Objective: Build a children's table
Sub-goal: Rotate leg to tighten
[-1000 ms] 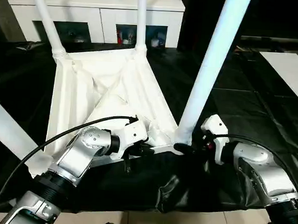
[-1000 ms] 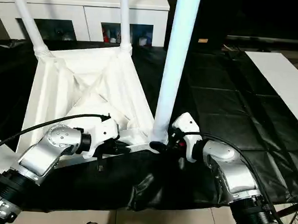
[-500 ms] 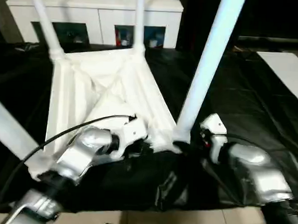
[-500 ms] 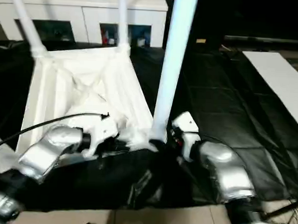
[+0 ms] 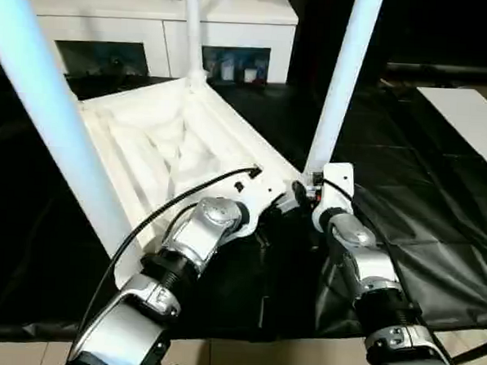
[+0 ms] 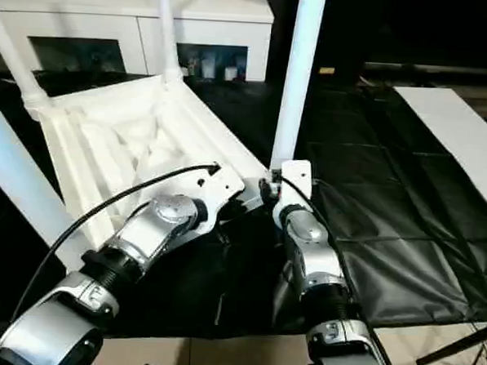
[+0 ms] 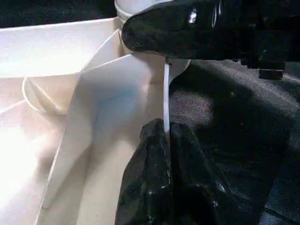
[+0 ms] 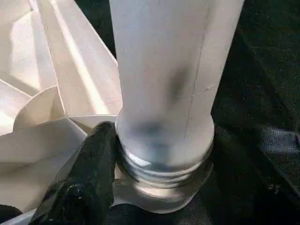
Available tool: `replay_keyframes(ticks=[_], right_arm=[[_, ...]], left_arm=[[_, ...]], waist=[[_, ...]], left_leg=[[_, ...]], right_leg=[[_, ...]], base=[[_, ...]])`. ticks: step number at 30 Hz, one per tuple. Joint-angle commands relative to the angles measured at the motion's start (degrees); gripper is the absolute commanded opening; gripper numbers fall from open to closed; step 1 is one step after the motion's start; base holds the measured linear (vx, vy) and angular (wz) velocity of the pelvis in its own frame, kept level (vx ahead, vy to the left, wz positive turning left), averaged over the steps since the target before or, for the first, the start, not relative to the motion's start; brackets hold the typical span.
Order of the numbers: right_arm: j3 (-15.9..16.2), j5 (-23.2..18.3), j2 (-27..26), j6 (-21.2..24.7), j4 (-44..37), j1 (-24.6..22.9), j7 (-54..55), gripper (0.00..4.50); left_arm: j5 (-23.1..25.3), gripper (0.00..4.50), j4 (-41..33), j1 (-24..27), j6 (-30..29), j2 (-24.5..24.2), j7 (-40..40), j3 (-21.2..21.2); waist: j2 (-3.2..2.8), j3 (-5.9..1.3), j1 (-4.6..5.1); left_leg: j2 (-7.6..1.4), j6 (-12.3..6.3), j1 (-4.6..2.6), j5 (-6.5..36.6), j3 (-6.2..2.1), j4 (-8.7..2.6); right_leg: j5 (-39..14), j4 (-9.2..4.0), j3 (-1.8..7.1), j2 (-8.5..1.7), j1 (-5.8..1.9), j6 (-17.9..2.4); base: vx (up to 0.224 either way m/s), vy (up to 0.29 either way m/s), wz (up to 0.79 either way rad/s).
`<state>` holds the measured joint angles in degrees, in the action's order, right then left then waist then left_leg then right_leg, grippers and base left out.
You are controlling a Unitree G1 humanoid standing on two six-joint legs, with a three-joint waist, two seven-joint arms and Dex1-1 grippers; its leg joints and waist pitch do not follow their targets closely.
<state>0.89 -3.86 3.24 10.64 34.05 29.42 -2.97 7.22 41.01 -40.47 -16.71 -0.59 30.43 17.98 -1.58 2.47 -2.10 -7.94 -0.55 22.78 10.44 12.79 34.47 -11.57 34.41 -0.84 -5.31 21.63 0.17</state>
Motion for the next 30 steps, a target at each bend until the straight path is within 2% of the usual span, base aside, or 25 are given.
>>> replay_keyframes(ticks=[1, 2, 3, 5, 6, 7, 8, 9, 12, 13, 15, 17, 18, 20, 21, 23, 25, 27, 28, 30], right_arm=[[4.66, 0.4, -1.34, -0.44, -4.14, -2.14, -4.23, 3.35], [4.74, 0.82, -0.32, -0.32, -6.06, -3.15, -4.11, 3.37], [4.74, 0.99, 0.29, -0.26, -7.24, -3.76, -4.16, 3.57], [3.88, 0.39, 1.45, 1.23, -10.63, -5.55, -4.31, 3.72], [3.66, 0.63, 4.04, 3.17, -14.06, -7.46, -6.23, 3.79], [3.66, 0.68, 4.26, 3.31, -14.31, -7.6, -6.37, 3.8], [4.02, 0.29, 7.75, 4.6, -17.45, -9.47, -10.49, 3.8], [4.07, 0.24, 8.16, 4.77, -17.8, -9.67, -10.97, 3.8], [4.3, -3.9, 13.78, 6.2, -22.81, -12.44, -21.96, 3.8], [4.48, -4.89, 15.06, 6.37, -23.92, -13.01, -24.37, 3.8], [4.47, -7.17, 17.99, 6.89, -25.99, -14.16, -29.74, 3.8], [4.84, -8.59, 20.28, 6.9, -27.29, -14.91, -34.39, 3.8], [5.91, -9.98, 22.37, 6.84, -28.25, -15.42, -39.6, 3.8], [6.99, -10.87, 24.03, 6.95, -28.14, -15.35, -43.83, 3.8], [7.3, -11.02, 24.38, 6.87, -27.64, -15.1, -45.05, 3.8], [7.85, -10.16, 24.59, 6.46, -26.01, -14.17, -46.22, 3.8], [8.5, -8.75, 24.12, 5.51, -23.67, -12.83, -46.03, 3.8], [9.1, -7.7, 23.8, 4.78, -21.89, -11.71, -46.13, 3.8], [9.43, -7.53, 23.71, 4.47, -21.27, -11.29, -46.51, 3.8], [9.94, -7.47, 23.38, 3.97, -19.75, -10.16, -47.18, 3.8]], left_arm=[[0.67, 0.0, 0.39, -0.13, 3.0, -0.3, -2.32, -0.48], [0.71, 0.0, -0.32, 0.23, 2.95, -1.03, -1.93, -0.42], [0.73, 0.0, -0.65, 0.4, 2.94, -1.47, -1.75, -0.41], [1.02, 0.0, -2.22, 1.26, 3.4, -2.98, -0.13, 0.27], [1.15, 0.0, -4.25, 2.51, 4.27, -4.83, 1.99, 0.81], [1.15, 0.0, -4.42, 2.62, 4.37, -4.98, 2.18, 0.86], [0.93, 0.0, -7.04, 4.15, 4.63, -6.87, 4.21, 1.0], [0.92, 0.0, -7.33, 4.32, 4.62, -7.09, 4.4, 1.01], [0.14, 0.0, -11.16, 6.7, 5.38, -10.46, 9.93, 1.48], [-0.06, 0.0, -12.11, 7.22, 5.47, -11.25, 11.2, 1.7], [-1.74, 0.0, -14.84, 8.62, 5.23, -13.3, 15.75, 2.29], [-3.44, 0.0, -17.53, 9.97, 6.81, -15.43, 20.61, 3.28], [-5.48, 0.0, -20.79, 11.48, 5.55, -17.4, 25.16, 4.03], [-6.49, 0.0, -22.9, 12.44, 4.47, -18.95, 28.31, 4.57], [-6.41, 0.0, -23.09, 12.54, 4.57, -19.35, 28.83, 4.74], [-6.2, 0.0, -23.16, 12.55, 4.9, -19.59, 29.41, 4.75], [-5.94, 0.0, -22.94, 12.33, 4.97, -19.46, 29.17, 4.62], [-5.65, 0.0, -22.77, 12.08, 4.96, -19.28, 28.86, 4.4], [-5.52, 0.0, -22.66, 11.95, 5.03, -19.25, 28.72, 4.34], [-5.73, 0.0, -22.89, 11.83, 4.66, -19.33, 28.59, 4.28]], waist=[[0.89, -3.28, 0.11], [0.91, -3.38, -0.06], [1.01, -3.33, -0.14], [0.99, -3.31, 0.28], [0.69, -3.3, 0.5], [0.79, -3.24, 0.38], [0.82, -3.27, 0.35], [0.76, -3.2, 0.25], [0.71, -3.11, 0.34], [0.72, -3.18, 0.37], [0.71, -3.21, 0.47], [0.64, -3.2, 0.25], [0.53, -3.29, 0.06], [0.5, -3.16, 0.03], [0.39, -3.31, -0.03], [0.58, -3.31, -0.24], [0.67, -3.23, -0.24], [0.75, -3.12, -0.36], [0.95, -3.11, -0.32], [0.94, -3.18, -0.36]], left_leg=[[-5.0, -0.46, -2.21, 16.43, -3.15, -5.06], [-5.04, -0.71, -2.26, 15.99, -3.09, -4.93], [-4.99, -1.67, -1.51, 14.16, -3.23, -4.98], [-5.1, -1.77, -1.23, 14.62, -3.47, -5.24], [-5.13, -1.57, -1.27, 15.55, -3.57, -5.3], [-5.22, -1.55, -1.37, 15.95, -3.54, -5.31], [-5.27, -1.4, -1.68, 16.21, -3.41, -5.21], [-5.27, -1.41, -1.7, 16.31, -3.3, -5.2], [-5.25, -1.52, -1.63, 17.08, -3.25, -5.18], [-5.34, -1.8, -1.4, 16.8, -3.41, -5.18], [-5.33, -2.28, -1.57, 16.42, -3.22, -5.06], [-5.56, -2.73, -1.55, 15.44, -3.29, -5.08], [-5.62, -2.89, -1.76, 15.17, -3.25, -5.04], [-5.71, -3.21, -1.69, 14.17, -3.16, -5.15], [-5.67, -3.62, -2.03, 13.18, -2.92, -4.94], [-5.6, -3.89, -2.0, 12.23, -2.8, -4.82], [-5.55, -3.4, -1.97, 12.51, -2.76, -4.84], [-5.59, -2.14, -2.21, 14.38, -2.73, -4.87], [-5.58, -1.93, -2.19, 14.63, -2.73, -4.91], [-5.51, -1.61, -2.14, 14.3, -2.76, -4.85]], right_leg=[[-11.68, -4.71, 1.59, -3.59, -0.31, -9.66], [-11.56, -4.72, 1.64, -3.64, -0.31, -9.64], [-10.67, -4.49, 1.57, -3.68, -0.71, -9.39], [-12.27, -4.46, 1.36, -3.62, -0.78, -9.22], [-13.45, -4.63, 1.34, -3.54, -0.75, -9.24], [-13.82, -4.77, 1.37, -3.47, -0.68, -9.05], [-13.38, -4.78, 1.48, -3.47, -0.51, -9.45], [-13.08, -4.79, 1.54, -3.38, -0.47, -9.6], [-12.98, -4.78, 1.62, -3.43, -0.48, -9.87], [-12.43, -4.62, 1.58, -3.57, -0.82, -10.04], [-11.16, -4.57, 1.6, -3.51, -0.55, -11.08], [-9.57, -4.33, 1.6, -3.58, -0.63, -11.92], [-8.34, -4.09, 1.54, -3.52, -0.69, -12.48], [-6.69, -3.92, 1.55, -3.44, -0.65, -12.91], [-3.94, -3.66, 1.44, -3.22, -0.49, -14.16], [-2.99, -3.49, 1.44, -3.34, -0.54, -14.76], [-4.23, -3.54, 1.43, -3.46, -0.54, -15.06], [-7.37, -3.84, 1.57, -3.64, -0.44, -14.54], [-7.89, -3.91, 1.57, -3.63, -0.45, -14.36], [-8.11, -3.84, 1.61, -3.64, -0.5, -13.86]], base=[[0.0, 0.0, 0.0], [0.0, 0.0, 0.0], [0.0, 0.0, 0.0], [0.0, 0.0, 0.0], [0.0, 0.0, 0.0], [0.0, 0.0, 0.0], [0.0, 0.0, 0.0], [0.0, 0.0, 0.0], [0.0, 0.0, 0.0], [0.0, 0.0, 0.0], [0.0, 0.0, 0.0], [0.0, 0.0, 0.0], [0.0, 0.0, 0.0], [0.0, 0.0, 0.0], [0.0, 0.0, 0.0], [0.0, 0.0, 0.0], [0.0, 0.0, 0.0], [0.0, 0.0, 0.0], [0.0, 0.0, 0.0], [0.0, 0.0, 0.0]])
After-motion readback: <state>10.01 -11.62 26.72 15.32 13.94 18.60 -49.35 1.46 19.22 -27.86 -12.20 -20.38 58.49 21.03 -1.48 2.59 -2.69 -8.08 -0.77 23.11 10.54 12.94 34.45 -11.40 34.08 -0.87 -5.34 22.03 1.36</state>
